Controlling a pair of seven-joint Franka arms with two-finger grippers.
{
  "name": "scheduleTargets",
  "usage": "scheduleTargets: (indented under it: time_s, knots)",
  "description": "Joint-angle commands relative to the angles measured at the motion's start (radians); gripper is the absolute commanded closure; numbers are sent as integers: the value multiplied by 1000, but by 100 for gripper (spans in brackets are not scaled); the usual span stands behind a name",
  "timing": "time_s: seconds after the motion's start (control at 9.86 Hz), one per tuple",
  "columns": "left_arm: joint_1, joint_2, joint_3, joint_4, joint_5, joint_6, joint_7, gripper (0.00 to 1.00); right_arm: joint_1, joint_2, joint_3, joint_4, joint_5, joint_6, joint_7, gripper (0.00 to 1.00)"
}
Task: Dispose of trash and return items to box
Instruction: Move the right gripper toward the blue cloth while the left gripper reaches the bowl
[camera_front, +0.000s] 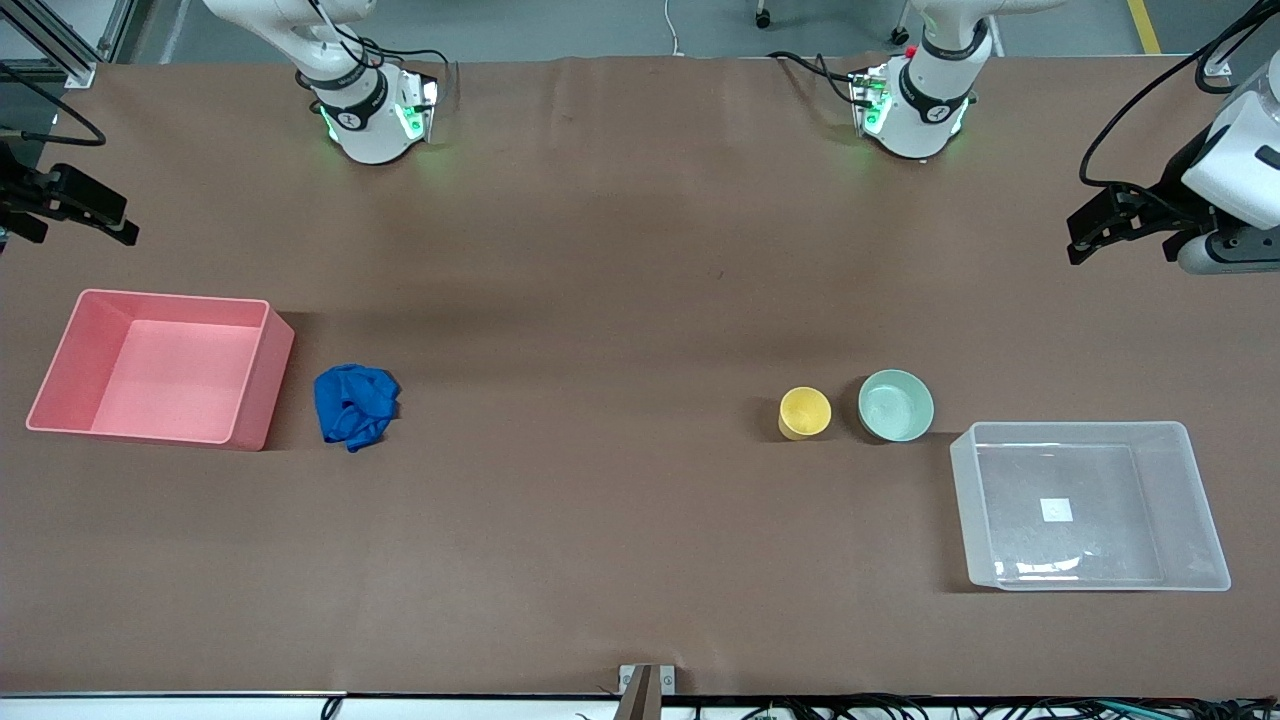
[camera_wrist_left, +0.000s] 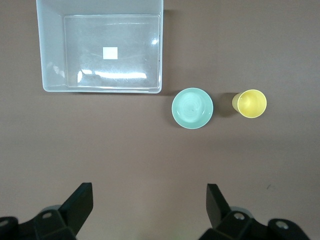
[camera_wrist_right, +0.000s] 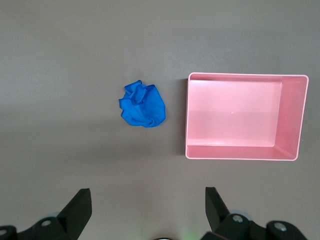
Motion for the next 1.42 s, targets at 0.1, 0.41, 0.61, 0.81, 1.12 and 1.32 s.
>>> scheduleTargets:
  time_s: [0.1, 0.41, 0.61, 0.81, 1.12, 1.32]
  knots:
    - [0, 17, 1, -4, 13, -4, -3, 0, 6, -19, -2, -29, 6, 23, 3, 0]
    - [12, 90, 6, 31, 19, -1, 13, 0, 5, -15, -2, -41, 7, 30, 3, 1]
    - [18, 145, 6, 19, 20, 47, -9, 0, 5, -15, -2, -78, 7, 69, 3, 1]
    - [16, 155, 6, -59, 22, 105, -87, 0, 6, -13, -2, -134, 7, 106, 7, 1]
    - [15, 152, 1, -194, 22, 258, -192, 0, 17, -5, -2, -277, 7, 259, 8, 2]
    - [15, 152, -1, -323, 20, 425, -220, 0, 20, 10, -2, -403, 7, 406, 8, 2]
